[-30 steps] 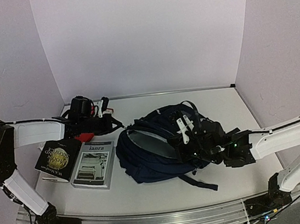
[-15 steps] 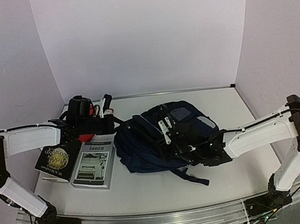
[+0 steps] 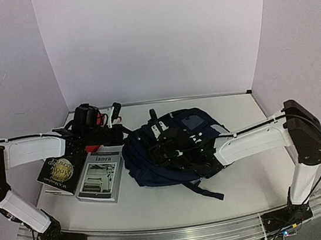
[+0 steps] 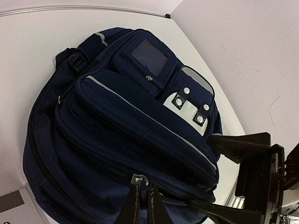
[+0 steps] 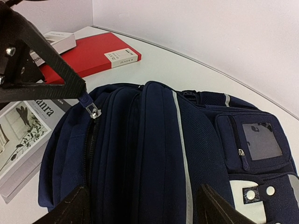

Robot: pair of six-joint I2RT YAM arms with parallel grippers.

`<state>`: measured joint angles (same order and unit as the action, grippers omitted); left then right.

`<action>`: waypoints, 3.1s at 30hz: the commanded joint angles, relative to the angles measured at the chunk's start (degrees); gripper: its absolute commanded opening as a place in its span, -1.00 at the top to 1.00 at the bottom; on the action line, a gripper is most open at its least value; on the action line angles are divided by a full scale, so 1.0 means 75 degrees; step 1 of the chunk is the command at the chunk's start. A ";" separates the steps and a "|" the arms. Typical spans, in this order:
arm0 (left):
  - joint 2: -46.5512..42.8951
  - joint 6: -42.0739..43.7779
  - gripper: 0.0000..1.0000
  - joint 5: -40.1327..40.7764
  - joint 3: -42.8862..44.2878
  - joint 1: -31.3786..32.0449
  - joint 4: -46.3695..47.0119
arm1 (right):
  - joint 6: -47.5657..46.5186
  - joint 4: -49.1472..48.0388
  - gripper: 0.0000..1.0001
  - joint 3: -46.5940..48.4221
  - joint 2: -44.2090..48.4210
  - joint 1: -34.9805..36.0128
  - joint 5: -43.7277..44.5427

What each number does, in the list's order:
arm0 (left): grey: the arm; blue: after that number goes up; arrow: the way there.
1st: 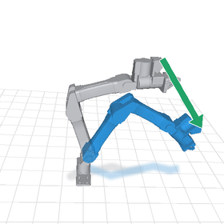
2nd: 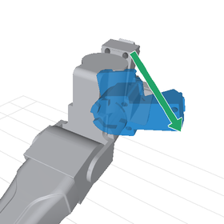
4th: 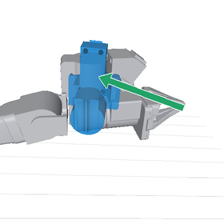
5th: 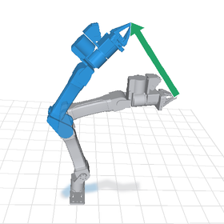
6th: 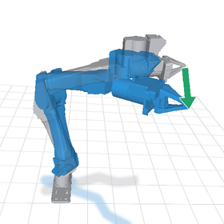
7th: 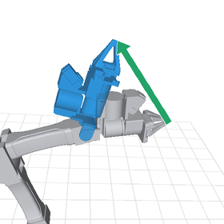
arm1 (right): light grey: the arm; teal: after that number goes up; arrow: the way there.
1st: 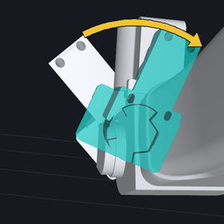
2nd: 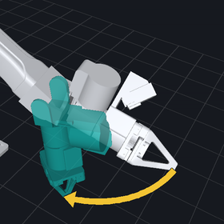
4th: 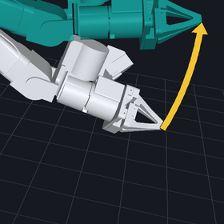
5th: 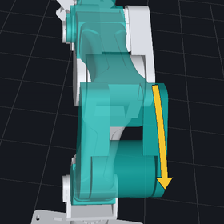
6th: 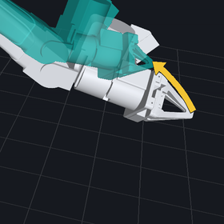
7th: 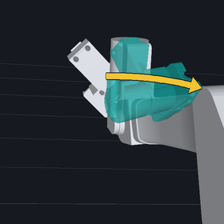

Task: Pack the student bag
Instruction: Unzip the student bag at the center of the board, then adjust the book at the center of the board.

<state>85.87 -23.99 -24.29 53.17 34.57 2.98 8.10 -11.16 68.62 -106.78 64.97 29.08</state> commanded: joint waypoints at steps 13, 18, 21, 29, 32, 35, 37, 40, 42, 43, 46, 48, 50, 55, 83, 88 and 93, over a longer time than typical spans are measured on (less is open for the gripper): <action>-0.0148 -0.0506 1.00 0.1141 0.0237 -0.0669 -0.0336 | 0.0260 0.0509 1.00 0.0306 0.0339 0.0034 0.0594; 0.0270 -0.0712 1.00 0.0975 0.0351 -0.1267 -0.0047 | 0.0452 0.0183 1.00 -0.0646 0.1883 0.0034 0.0031; 0.0686 -0.0896 1.00 0.0656 0.0502 -0.1495 0.0348 | 0.0545 -0.0207 1.00 -0.1234 0.2784 0.0038 -0.0445; 0.2200 -0.1186 1.00 -0.1169 0.1170 -0.1623 0.1928 | 0.0820 -0.1207 1.00 -0.2130 0.4040 0.0044 -0.1126; 0.2963 -0.1135 1.00 -0.1487 0.1735 -0.1621 0.1922 | 0.0883 -0.1506 1.00 -0.2225 0.4144 0.0037 -0.1351; 0.3514 -0.1075 0.99 -0.1581 0.2128 -0.1621 0.1940 | 0.0961 -0.1651 1.00 -0.2265 0.4202 0.0040 -0.1455; 0.3741 -0.1038 1.00 -0.1539 0.2294 -0.1621 0.1896 | 0.1004 -0.1699 1.00 -0.2304 0.4228 0.0035 -0.1462; 0.3882 -0.0981 0.95 -0.1569 0.2476 -0.1621 0.1794 | 0.1050 -0.1719 1.00 -0.2326 0.4234 0.0037 -0.1431; 0.3788 -0.0899 0.80 -0.1462 0.2501 -0.1621 0.1623 | 0.1097 -0.1625 1.00 -0.2271 0.4205 0.0041 -0.1114; 0.3641 -0.0822 0.66 -0.1285 0.2485 -0.1616 0.1435 | 0.1135 -0.1500 1.00 -0.2239 0.4189 0.0038 -0.0854; 0.2949 -0.0475 0.16 -0.0367 0.2299 -0.1628 0.0751 | 0.1303 -0.1133 1.00 -0.2160 0.4172 0.0039 0.0001; 0.2475 -0.0241 -0.15 0.0239 0.2137 -0.1636 0.0180 | 0.1427 -0.0883 1.00 -0.2113 0.4161 0.0039 0.0475; 0.1987 0.0013 -0.33 0.0921 0.2070 -0.1654 -0.0540 | 0.1547 -0.0617 1.00 -0.2031 0.4106 0.0039 0.0933; 0.0912 0.0288 -0.59 0.2635 0.1881 -0.1836 -0.2277 | 0.1798 -0.0161 1.00 -0.1879 0.3854 -0.0041 0.1569; 0.1519 -0.1168 -0.99 0.6032 0.0946 -0.2688 -0.5559 | 0.2857 -0.0001 1.00 -0.2548 0.4036 -0.1302 0.0538; 0.1756 -0.0960 -0.99 0.5794 0.1131 -0.2333 -0.5547 | 0.2855 -0.0001 1.00 -0.2563 0.4021 -0.1352 0.0462; 0.2390 -0.0907 -0.99 0.6455 0.1732 -0.1912 -0.6223 | 0.2858 0.0000 1.00 -0.2552 0.3976 -0.1397 0.0390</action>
<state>98.94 -31.66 24.32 62.58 18.03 -41.86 28.39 -7.27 49.06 -79.20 55.32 30.18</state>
